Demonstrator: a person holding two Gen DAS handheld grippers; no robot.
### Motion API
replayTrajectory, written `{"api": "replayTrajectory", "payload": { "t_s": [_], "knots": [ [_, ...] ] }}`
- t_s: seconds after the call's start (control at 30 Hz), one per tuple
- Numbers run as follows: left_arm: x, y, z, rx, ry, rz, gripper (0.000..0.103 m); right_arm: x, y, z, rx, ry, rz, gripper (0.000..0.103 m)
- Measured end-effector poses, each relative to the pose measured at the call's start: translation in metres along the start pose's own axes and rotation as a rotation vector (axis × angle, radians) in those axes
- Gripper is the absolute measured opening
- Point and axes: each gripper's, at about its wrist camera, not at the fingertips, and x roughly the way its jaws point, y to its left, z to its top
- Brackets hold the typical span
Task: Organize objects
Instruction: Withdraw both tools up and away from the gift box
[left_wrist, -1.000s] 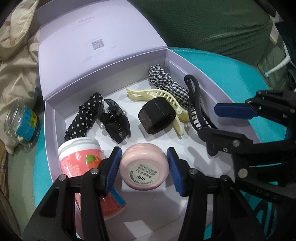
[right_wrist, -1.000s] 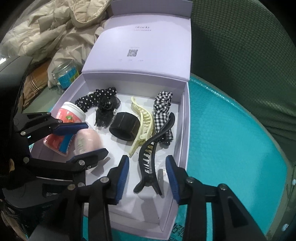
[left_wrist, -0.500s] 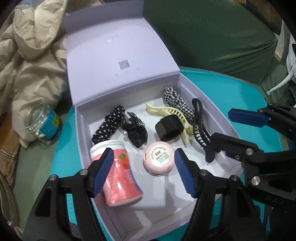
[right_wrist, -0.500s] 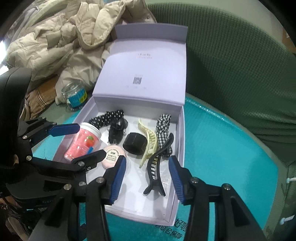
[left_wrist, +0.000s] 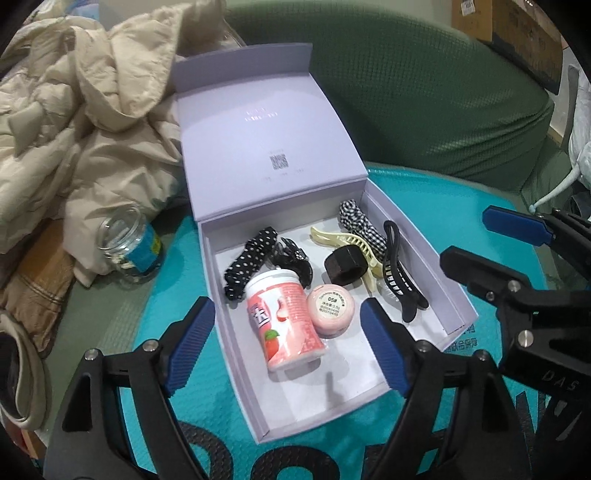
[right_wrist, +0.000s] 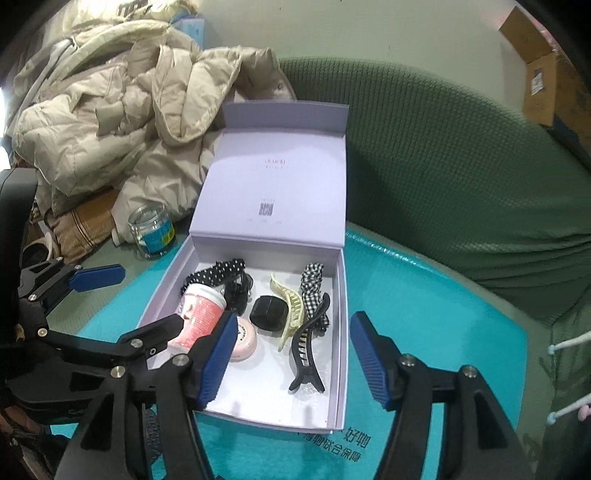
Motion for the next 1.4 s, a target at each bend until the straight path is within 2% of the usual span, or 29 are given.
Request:
{"api": "replayTrajectory", "payload": {
  "t_s": [0.2,0.53,0.97,1.1,1.4],
  "knots": [
    [-0.033,0.004,-0.008,-0.027,-0.047,0.003,0.085,-0.034,0.008,-0.004,0.006,-0.036,-0.013,0.066],
    [-0.075,0.001,-0.031,-0.042,-0.078,0.031,0.088,-0.074,0.023,-0.023,0.015,-0.052,-0.052,0.067],
    [-0.12,0.006,-0.085,-0.119,-0.09,0.059,0.088,-0.11,0.047,-0.072,0.02,-0.027,-0.075,0.068],
    [-0.133,0.006,-0.102,-0.123,-0.097,0.076,0.088,-0.117,0.054,-0.087,0.016,-0.015,-0.072,0.071],
    [-0.151,-0.005,-0.134,-0.116,-0.101,0.108,0.088,-0.13,0.057,-0.119,0.025,0.01,-0.07,0.072]
  ]
}}
